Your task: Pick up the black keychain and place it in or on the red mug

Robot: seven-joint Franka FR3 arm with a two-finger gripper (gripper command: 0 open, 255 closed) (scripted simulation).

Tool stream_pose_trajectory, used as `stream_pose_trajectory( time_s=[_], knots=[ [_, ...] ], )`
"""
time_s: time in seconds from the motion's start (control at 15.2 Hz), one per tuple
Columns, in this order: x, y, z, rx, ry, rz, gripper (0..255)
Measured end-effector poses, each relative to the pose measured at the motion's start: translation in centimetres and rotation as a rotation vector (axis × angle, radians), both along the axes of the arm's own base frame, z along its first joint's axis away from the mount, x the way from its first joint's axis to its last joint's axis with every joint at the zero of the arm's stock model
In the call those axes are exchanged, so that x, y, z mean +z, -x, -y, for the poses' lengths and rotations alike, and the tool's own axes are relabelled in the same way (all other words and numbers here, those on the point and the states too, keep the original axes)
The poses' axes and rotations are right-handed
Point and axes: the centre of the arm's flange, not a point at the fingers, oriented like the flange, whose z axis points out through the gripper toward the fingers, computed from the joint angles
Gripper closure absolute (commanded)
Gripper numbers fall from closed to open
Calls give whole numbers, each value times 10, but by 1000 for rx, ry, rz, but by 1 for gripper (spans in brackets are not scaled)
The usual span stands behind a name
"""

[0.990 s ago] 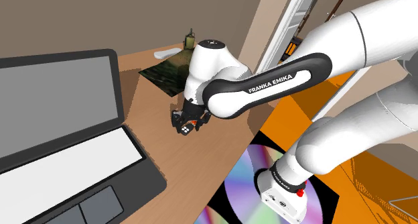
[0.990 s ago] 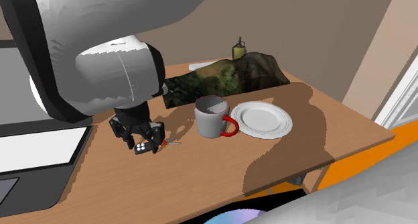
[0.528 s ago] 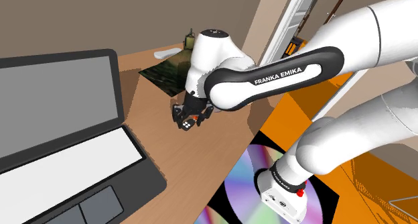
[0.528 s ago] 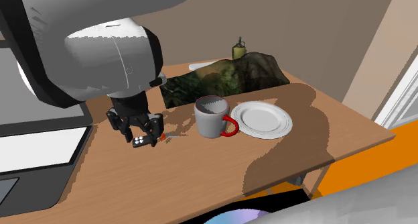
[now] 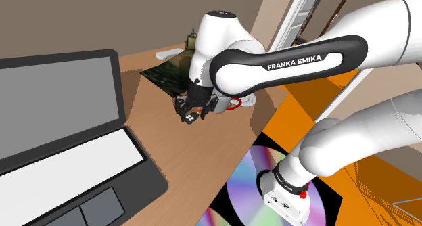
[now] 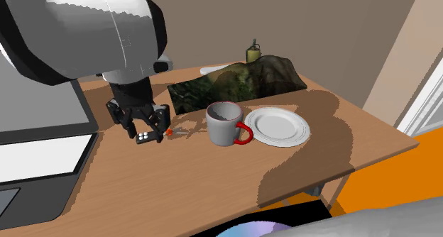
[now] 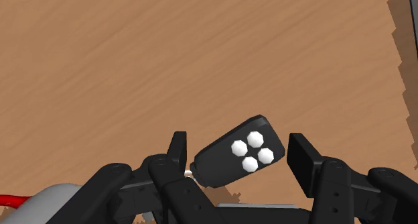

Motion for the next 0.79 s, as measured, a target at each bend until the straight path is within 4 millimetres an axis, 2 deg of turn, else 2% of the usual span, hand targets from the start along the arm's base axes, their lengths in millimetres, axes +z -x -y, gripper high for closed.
stream_pose_trajectory(
  time_s=[0.79],
  knots=[
    [63,1,1,0,0,0,255]
  ],
)
